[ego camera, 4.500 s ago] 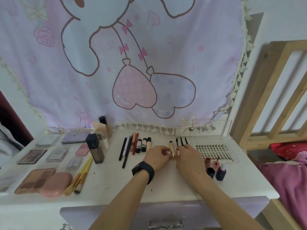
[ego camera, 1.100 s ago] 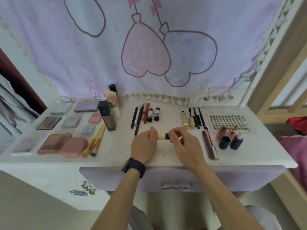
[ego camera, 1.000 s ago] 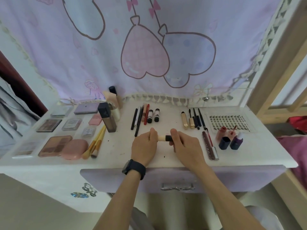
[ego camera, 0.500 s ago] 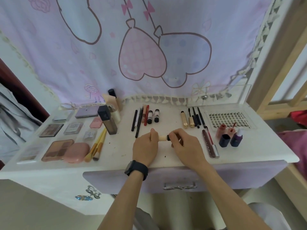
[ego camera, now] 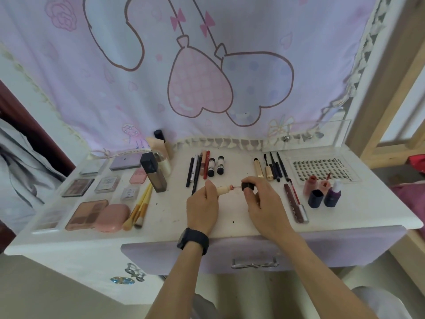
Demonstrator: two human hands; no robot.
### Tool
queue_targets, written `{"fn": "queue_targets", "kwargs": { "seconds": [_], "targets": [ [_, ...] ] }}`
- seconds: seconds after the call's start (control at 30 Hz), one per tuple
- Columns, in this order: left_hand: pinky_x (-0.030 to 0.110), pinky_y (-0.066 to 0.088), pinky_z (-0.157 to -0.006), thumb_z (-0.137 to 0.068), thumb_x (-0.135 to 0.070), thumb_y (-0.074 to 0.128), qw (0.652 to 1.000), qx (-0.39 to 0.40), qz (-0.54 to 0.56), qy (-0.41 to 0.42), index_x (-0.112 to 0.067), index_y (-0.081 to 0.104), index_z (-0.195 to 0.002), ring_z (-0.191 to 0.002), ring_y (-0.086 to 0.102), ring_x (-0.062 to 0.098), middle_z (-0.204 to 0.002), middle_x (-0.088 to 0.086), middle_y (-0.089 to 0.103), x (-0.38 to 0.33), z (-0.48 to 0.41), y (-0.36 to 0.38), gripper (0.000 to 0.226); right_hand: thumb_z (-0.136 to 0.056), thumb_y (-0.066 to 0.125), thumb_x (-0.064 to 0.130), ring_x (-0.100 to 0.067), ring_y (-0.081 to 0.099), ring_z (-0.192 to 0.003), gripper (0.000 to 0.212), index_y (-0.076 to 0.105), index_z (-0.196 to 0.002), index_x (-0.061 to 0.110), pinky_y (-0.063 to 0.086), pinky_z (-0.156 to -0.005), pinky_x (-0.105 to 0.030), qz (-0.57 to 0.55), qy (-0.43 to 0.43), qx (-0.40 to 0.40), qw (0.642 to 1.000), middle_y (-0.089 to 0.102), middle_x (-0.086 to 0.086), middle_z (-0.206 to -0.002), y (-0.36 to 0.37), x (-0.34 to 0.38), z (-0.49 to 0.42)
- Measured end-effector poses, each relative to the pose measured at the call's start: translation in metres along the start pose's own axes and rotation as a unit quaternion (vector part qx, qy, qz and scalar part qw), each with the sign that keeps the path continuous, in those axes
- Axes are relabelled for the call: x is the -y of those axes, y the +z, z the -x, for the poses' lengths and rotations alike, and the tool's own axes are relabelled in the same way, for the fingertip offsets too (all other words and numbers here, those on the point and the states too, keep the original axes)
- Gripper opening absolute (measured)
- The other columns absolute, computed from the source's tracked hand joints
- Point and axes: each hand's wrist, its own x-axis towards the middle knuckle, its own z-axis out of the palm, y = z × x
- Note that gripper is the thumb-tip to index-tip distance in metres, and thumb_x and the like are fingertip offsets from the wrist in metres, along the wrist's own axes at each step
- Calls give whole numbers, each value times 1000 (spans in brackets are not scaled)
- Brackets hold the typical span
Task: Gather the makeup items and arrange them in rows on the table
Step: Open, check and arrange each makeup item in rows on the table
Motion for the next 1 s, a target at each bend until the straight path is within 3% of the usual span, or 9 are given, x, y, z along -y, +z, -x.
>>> {"fn": "queue_targets", "kwargs": {
  "seconds": [0.17,0.3,0.43,0.57,0.73,1.0],
  "targets": [
    [13,33,-47,-105,-43,34,997,-48,48,-38,-14,57,-63,-50,43,5,-58,-6,53,0,0,-6,56,-103,53,15,-8,63,-73,28,49,-119,38,47,-68,-13,-45,11,-38,998,59,15,-103,0,0,-1],
    [24,37,-61,-102,-54,32,989,-65,119,-65,-19,64,-72,-64,51,12,-66,-6,57,-1,-1,-13,56,-105,50,23,-9,67,-68,32,45,-112,54,49,-63,-15,-87,19,-43,995,61,27,-111,-1,2,-2],
    [22,38,-58,-93,-65,37,985,-38,161,-52,-17,68,-79,-59,44,9,-60,-9,49,0,0,-18,59,-105,49,28,-10,68,-62,39,41,-105,66,51,-62,-18,-94,19,-41,994,60,29,-115,-2,4,-3],
    [17,45,-54,-86,-67,48,986,-15,157,-45,-14,66,-86,-50,48,3,-71,-8,67,-6,0,-23,56,-105,47,32,-10,67,-58,30,40,-107,61,51,-58,-17,-78,35,-37,996,61,29,-115,-1,3,-3],
    [17,49,-56,-86,-61,54,986,72,142,-58,-16,60,-105,-53,59,8,-89,-15,76,-22,2,-31,49,-106,44,31,-6,67,-59,22,51,-127,35,49,-59,-15,-55,62,-14,996,64,21,-115,-4,13,-1],
    [25,47,-59,-103,-45,42,978,147,145,-15,-18,49,-109,-67,69,17,-103,-15,75,-53,35,-11,29,-95,55,43,-23,71,-56,14,54,-109,45,54,-50,-23,-200,74,-71,974,71,22,-115,-69,38,58]
  ]
}}
